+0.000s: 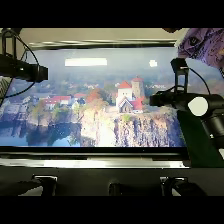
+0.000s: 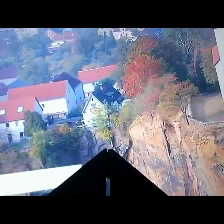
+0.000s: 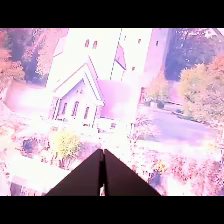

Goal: Fold the clothes and pants, and hang the long-sleeved shirts on hangers.

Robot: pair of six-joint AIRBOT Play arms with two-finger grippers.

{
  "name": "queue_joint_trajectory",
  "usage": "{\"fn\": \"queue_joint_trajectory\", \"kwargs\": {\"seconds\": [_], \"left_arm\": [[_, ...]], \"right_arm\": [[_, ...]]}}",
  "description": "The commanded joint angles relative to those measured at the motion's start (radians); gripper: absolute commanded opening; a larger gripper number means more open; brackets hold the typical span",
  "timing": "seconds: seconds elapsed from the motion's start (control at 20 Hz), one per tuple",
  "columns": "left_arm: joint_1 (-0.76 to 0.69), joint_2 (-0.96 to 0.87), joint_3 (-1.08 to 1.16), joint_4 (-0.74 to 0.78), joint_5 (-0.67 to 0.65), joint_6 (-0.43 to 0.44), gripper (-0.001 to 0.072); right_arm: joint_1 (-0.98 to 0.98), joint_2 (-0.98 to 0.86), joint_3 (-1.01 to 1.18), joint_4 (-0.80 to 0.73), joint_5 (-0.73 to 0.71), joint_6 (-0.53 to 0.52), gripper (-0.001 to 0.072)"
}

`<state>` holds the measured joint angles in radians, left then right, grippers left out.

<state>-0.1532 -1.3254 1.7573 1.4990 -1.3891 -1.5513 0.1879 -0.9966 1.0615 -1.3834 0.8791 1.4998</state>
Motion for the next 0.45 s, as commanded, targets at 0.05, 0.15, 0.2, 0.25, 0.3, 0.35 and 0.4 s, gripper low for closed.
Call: {"fn": "queue_joint_trajectory", "kwargs": {"seconds": [0.05, 0.15, 0.2, 0.25, 0.3, 0.35, 0.4], "left_arm": [[-0.006, 0.005, -0.012, 0.013, 0.014, 0.004, 0.0021], [-0.006, 0.001, -0.012, 0.013, 0.014, 0.004, 0.0021], [-0.006, 0.001, -0.012, 0.013, 0.014, 0.004, 0.0021], [-0.006, 0.000, -0.012, 0.013, 0.014, 0.004, 0.0021], [-0.006, 0.000, -0.012, 0.013, 0.014, 0.004, 0.0021], [-0.006, 0.000, -0.012, 0.013, 0.014, 0.004, 0.0021], [-0.006, 0.000, -0.012, 0.013, 0.014, 0.004, 0.0021]], "right_arm": [[0.008, -0.001, 0.001, -0.016, -0.017, -0.004, 0.0025], [0.008, -0.001, 0.001, -0.015, -0.018, -0.004, 0.0025], [0.008, -0.001, 0.001, -0.016, -0.017, -0.004, 0.0025], [0.008, -0.001, 0.001, -0.016, -0.017, -0.004, 0.0025], [0.008, -0.001, 0.001, -0.016, -0.017, -0.004, 0.0025], [0.008, -0.001, 0.001, -0.016, -0.018, -0.004, 0.0025], [0.008, -0.001, 0.001, -0.016, -0.017, -0.004, 0.0025]]}}
